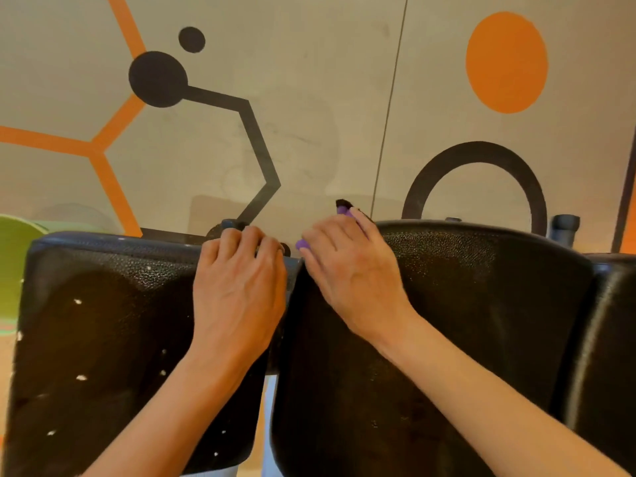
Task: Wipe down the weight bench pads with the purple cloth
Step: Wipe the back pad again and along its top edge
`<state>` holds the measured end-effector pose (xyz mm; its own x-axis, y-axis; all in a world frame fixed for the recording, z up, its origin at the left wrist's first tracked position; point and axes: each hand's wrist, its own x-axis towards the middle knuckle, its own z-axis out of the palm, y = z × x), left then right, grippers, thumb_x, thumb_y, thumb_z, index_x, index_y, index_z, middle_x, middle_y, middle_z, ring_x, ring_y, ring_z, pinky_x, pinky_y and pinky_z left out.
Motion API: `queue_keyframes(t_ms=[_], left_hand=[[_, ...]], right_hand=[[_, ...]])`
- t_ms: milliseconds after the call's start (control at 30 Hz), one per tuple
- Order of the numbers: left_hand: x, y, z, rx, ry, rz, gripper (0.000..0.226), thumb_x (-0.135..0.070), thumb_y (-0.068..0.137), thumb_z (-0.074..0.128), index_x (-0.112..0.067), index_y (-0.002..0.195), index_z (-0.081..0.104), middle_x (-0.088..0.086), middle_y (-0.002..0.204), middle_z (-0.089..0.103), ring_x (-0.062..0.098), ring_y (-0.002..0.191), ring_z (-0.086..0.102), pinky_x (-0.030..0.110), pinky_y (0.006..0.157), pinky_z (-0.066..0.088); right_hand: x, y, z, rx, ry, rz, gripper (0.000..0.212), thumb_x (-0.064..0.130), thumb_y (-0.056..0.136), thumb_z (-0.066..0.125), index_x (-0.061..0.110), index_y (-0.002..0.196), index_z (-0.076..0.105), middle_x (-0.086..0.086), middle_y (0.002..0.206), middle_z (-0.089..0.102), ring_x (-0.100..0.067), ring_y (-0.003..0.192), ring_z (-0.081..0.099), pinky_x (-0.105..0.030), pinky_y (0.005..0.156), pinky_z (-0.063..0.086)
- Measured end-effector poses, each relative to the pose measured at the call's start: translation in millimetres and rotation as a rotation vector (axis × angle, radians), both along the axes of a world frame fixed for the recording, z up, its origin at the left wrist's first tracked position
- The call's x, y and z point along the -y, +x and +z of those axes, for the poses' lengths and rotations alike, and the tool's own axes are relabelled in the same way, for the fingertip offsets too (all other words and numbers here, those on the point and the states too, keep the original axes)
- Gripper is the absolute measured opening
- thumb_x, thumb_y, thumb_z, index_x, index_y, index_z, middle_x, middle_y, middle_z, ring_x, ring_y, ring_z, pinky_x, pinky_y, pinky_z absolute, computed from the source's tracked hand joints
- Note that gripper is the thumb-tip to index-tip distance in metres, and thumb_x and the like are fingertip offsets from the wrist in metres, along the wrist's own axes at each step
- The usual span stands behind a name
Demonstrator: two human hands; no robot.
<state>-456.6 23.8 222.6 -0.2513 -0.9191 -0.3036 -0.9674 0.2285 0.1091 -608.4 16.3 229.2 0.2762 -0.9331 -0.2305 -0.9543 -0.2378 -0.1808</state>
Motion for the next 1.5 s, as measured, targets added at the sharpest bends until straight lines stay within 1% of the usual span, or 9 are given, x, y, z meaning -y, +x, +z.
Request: queue_keyframes(t_ms=[133,200,400,600,767,967,1233,1333,1500], left_hand=[[-1,2,-4,-0.053,-0.046,-0.013,0.023,-0.022,0.096,0.039,-0.013,0.088,0.059,0.005,0.09,0.056,0.025,0.084,0.048,0.037,0.076,0.029],[-1,1,-4,-0.055,-0.066,-0.011,0.022,-0.02,0.095,0.039,-0.012,0.086,0.058,0.006,0.089,0.056,0.026,0.083,0.048,0.037,0.076,0.03],[1,2,0,-0.039,-0.075,-0.066,0.027,-0.02,0.093,0.034,-0.012,0.081,0.056,0.008,0.085,0.056,0.029,0.084,0.052,0.038,0.076,0.032],[-1,6,-5,-0.07,-0.068,-0.088,0.032,-0.023,0.097,0.034,-0.012,0.1,0.064,0.007,0.099,0.06,0.028,0.093,0.053,0.038,0.081,0.03],[-3,13,-2,-0.217,-0.073,-0.096,0.032,-0.022,0.097,0.04,-0.015,0.123,0.058,0.004,0.118,0.057,0.026,0.108,0.05,0.037,0.094,0.033],[-14,29,8,-0.277,-0.048,-0.18,0.037,-0.018,0.094,0.048,-0.014,0.13,0.053,0.007,0.137,0.048,0.029,0.129,0.043,0.042,0.112,0.03],[-47,42,21,-0.271,-0.009,-0.358,0.046,-0.021,0.09,0.047,-0.01,0.135,0.051,0.013,0.148,0.043,0.029,0.141,0.033,0.043,0.119,0.02],[-60,38,25,-0.272,0.011,-0.437,0.047,-0.022,0.092,0.045,-0.009,0.137,0.05,0.013,0.151,0.04,0.029,0.144,0.031,0.042,0.12,0.017],[-86,21,29,-0.302,0.036,-0.558,0.048,-0.025,0.093,0.04,-0.009,0.137,0.051,0.011,0.153,0.038,0.029,0.144,0.032,0.042,0.12,0.02]], right_hand=[[6,-59,9,-0.058,0.001,-0.292,0.028,0.027,0.101,0.039,0.023,0.091,0.065,0.007,0.087,0.063,-0.019,0.097,0.058,-0.042,0.109,0.031],[2,-43,6,-0.079,-0.053,-0.467,0.032,0.029,0.103,0.033,0.02,0.101,0.064,0.004,0.1,0.063,-0.02,0.107,0.054,-0.043,0.114,0.026],[-38,26,-13,-0.012,-0.022,0.061,0.036,0.017,0.095,0.042,0.006,0.128,0.056,-0.01,0.134,0.055,-0.029,0.138,0.036,-0.048,0.118,0.018],[-12,-9,-2,0.07,-0.097,-0.369,0.035,0.027,0.101,0.039,0.009,0.122,0.059,-0.009,0.131,0.056,-0.029,0.138,0.035,-0.044,0.12,0.008],[-55,6,-3,0.142,-0.072,-0.22,0.05,0.021,0.098,0.046,0.009,0.145,0.036,-0.008,0.155,0.029,-0.026,0.147,0.013,-0.048,0.12,0.009],[-73,13,-14,0.234,-0.069,-0.218,0.063,-0.003,0.09,0.051,0.011,0.147,0.031,-0.006,0.157,0.024,-0.022,0.148,0.009,-0.047,0.12,0.012],[-191,48,-3,0.452,0.08,-0.163,0.038,0.014,0.103,0.029,0.002,0.129,0.055,-0.01,0.145,0.047,-0.024,0.141,0.033,-0.047,0.114,0.028],[-219,57,6,0.527,0.146,-0.286,0.055,0.025,0.106,0.01,0.002,0.131,0.054,-0.013,0.143,0.048,-0.016,0.141,0.028,-0.032,0.118,0.015],[-265,64,14,0.72,0.209,-0.567,0.044,0.031,0.103,0.031,0.009,0.136,0.047,-0.001,0.147,0.038,-0.001,0.142,0.021,-0.02,0.117,0.015]])
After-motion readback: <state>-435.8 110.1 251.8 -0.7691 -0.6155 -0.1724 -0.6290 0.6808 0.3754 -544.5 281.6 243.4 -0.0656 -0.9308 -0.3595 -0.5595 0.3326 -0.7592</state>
